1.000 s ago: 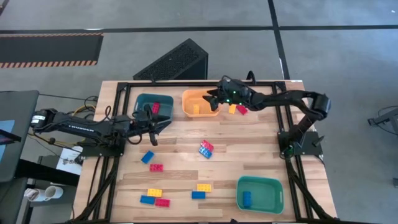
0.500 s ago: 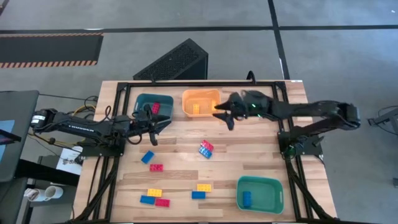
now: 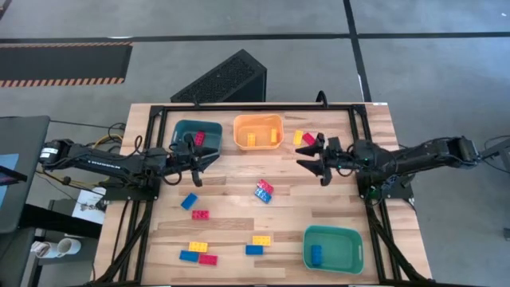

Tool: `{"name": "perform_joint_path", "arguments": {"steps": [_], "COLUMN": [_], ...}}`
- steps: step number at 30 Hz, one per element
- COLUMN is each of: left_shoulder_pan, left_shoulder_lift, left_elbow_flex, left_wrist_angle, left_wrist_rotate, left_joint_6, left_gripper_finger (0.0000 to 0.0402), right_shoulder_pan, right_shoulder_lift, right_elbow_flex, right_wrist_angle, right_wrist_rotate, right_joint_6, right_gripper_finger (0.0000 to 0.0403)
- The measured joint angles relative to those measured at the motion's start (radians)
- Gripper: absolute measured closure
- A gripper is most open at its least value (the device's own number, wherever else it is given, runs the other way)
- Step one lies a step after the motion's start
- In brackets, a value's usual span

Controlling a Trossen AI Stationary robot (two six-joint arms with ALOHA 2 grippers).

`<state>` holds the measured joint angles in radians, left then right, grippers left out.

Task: Sort & place blocks by color
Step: Put the blue game piece into the green bin

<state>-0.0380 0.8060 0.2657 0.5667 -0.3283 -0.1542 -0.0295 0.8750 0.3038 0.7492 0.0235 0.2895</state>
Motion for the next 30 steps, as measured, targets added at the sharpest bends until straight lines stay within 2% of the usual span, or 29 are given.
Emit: {"name": "perform_joint_path", "arguments": {"steps": [5, 23, 30], "left_shoulder_pan": [0.000, 0.000, 0.000], "left_shoulder_lift": [0.000, 0.000, 0.000], "left_elbow_flex": [0.000, 0.001, 0.001], "left_wrist_angle": [-0.001, 0.007, 0.004], "left_wrist_rotate": [0.000, 0.011, 0.009], "left_joint_6": [-0.001, -0.025, -0.015], "left_gripper_finger": [0.0315, 0.0315, 0.0315], "right_shoulder_pan": [0.040, 0.043, 0.078], "right_shoulder_lift": [0.018, 0.029, 0.029], "right_elbow_flex": [0.001, 0.002, 0.002], "right_wrist_angle": [0.049, 0.040, 0.036], "right_wrist_rotate": [0.001, 0.003, 0.000], "right_joint_6": [-0.128, -0.132, -0.133], "right_gripper_finger": [0.0172, 0.0172, 0.0172]}}
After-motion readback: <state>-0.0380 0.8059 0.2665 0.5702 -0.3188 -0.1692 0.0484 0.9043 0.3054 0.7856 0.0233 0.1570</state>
